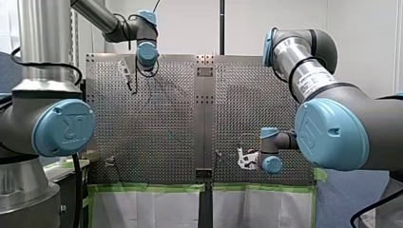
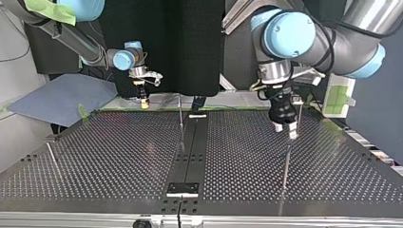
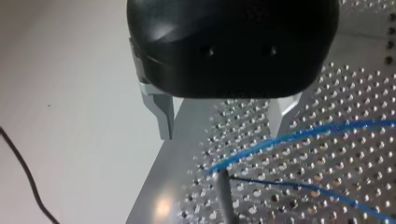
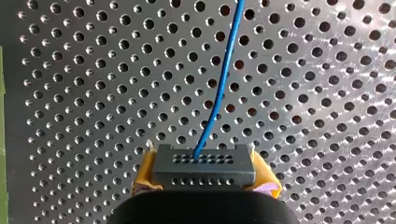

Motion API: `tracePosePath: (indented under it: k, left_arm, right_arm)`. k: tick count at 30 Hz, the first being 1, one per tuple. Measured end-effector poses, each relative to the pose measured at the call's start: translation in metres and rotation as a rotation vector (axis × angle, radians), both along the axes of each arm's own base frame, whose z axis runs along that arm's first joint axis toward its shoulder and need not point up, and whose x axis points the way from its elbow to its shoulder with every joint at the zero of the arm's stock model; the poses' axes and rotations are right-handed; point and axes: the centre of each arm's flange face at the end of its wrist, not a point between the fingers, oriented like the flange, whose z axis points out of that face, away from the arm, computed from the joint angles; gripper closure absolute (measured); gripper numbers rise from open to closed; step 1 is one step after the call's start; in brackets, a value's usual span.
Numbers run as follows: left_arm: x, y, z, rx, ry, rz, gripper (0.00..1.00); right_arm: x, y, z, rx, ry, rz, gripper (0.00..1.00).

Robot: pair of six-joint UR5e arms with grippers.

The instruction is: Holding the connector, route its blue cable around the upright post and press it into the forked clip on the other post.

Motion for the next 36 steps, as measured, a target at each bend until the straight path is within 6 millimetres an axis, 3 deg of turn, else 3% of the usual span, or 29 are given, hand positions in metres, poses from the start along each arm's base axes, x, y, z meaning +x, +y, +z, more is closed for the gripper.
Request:
tracePosePath:
  k: [7, 16, 24, 29, 36]
  left_arm:
    - [0.016, 0.022, -0.005, 0.008, 0.01, 0.034, 0.0]
    - [0.033, 0.03, -0.02, 0.015, 0.025, 0.055, 0.0]
    - [0.053, 0.053, -0.009, 0.009, -0.013, 0.104, 0.0]
    - [0.069, 0.075, 0.01, 0.0, -0.052, 0.141, 0.0]
    - [0.088, 0.069, 0.018, 0.008, -0.041, 0.107, 0.0]
  right_arm:
    - [0.001, 0.0, 0.0, -0.001, 0.001, 0.001, 1.0]
    - [0.002, 0.001, 0.0, -0.002, 0.002, 0.004, 1.0]
    - [0.005, 0.002, 0.0, -0.005, 0.001, 0.009, 1.0]
    - [0.007, 0.004, 0.001, -0.006, 0.001, 0.012, 1.0]
    - [0.012, 0.007, 0.0, -0.005, 0.001, 0.021, 1.0]
